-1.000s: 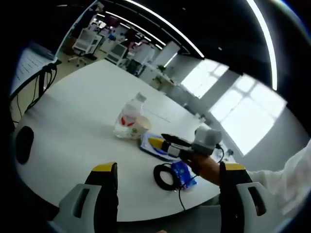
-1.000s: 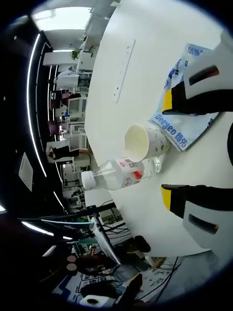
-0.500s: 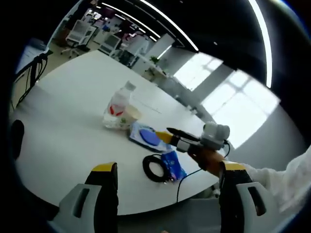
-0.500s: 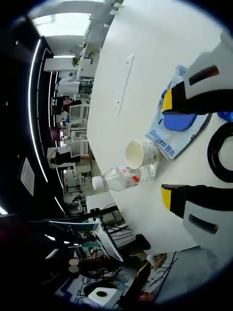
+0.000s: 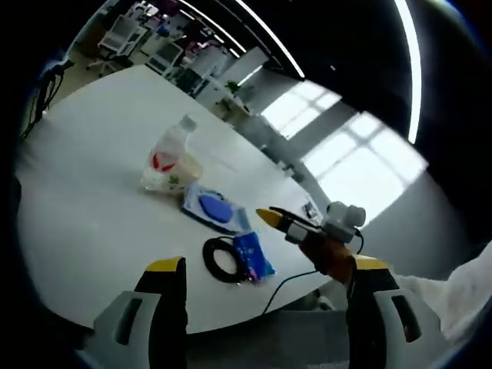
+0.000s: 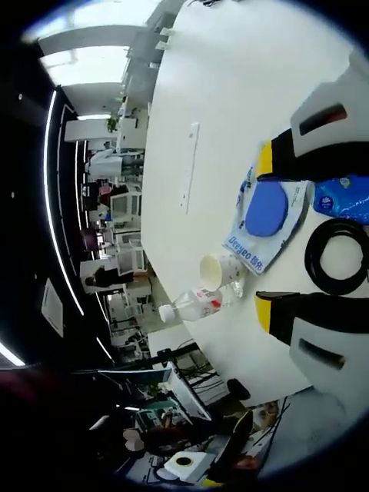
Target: Arrange the tabletop items into an orderly group along one side of the table until the central work area is clear of visible clutter.
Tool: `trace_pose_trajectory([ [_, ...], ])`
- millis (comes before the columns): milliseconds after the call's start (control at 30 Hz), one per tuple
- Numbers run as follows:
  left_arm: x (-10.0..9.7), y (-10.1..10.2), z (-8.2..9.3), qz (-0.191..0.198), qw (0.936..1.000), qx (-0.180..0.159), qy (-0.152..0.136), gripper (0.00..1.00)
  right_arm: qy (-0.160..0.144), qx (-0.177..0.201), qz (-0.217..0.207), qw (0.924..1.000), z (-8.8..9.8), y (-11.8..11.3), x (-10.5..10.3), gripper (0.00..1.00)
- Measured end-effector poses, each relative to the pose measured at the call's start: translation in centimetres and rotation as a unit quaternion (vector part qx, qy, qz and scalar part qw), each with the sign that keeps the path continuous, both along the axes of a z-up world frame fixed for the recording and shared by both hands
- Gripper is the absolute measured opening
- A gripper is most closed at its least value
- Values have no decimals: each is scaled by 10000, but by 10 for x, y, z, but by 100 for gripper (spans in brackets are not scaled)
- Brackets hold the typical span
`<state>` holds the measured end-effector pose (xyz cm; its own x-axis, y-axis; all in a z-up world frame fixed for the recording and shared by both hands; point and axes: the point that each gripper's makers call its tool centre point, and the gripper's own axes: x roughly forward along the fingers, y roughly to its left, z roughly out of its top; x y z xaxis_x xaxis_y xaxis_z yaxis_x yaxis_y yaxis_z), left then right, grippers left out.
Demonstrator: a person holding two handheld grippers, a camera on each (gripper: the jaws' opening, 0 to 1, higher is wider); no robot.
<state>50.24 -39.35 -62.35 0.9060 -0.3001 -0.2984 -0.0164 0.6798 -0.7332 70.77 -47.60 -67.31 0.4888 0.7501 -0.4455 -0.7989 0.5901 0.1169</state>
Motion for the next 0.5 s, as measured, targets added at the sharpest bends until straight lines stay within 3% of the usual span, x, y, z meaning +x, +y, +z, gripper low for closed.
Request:
trace_pose_trajectory([
  [167,-1,6,0,73,9999,112,36,82,23,146,68,9999,7,-7,1,55],
  [300,2,8,-1,-161,9982,562,123,82,-10,188,239,9995,9,-9,7,55],
  [367,11,5,4,-331,9961,820,73,82,2,267,358,9990,12,-11,9,55],
  [433,22,5,9,-250,9964,776,211,81,143,305,293,9990,12,-20,11,55],
  [500,36,3,19,-265,9964,789,141,81,145,423,347,9984,19,-25,8,55],
])
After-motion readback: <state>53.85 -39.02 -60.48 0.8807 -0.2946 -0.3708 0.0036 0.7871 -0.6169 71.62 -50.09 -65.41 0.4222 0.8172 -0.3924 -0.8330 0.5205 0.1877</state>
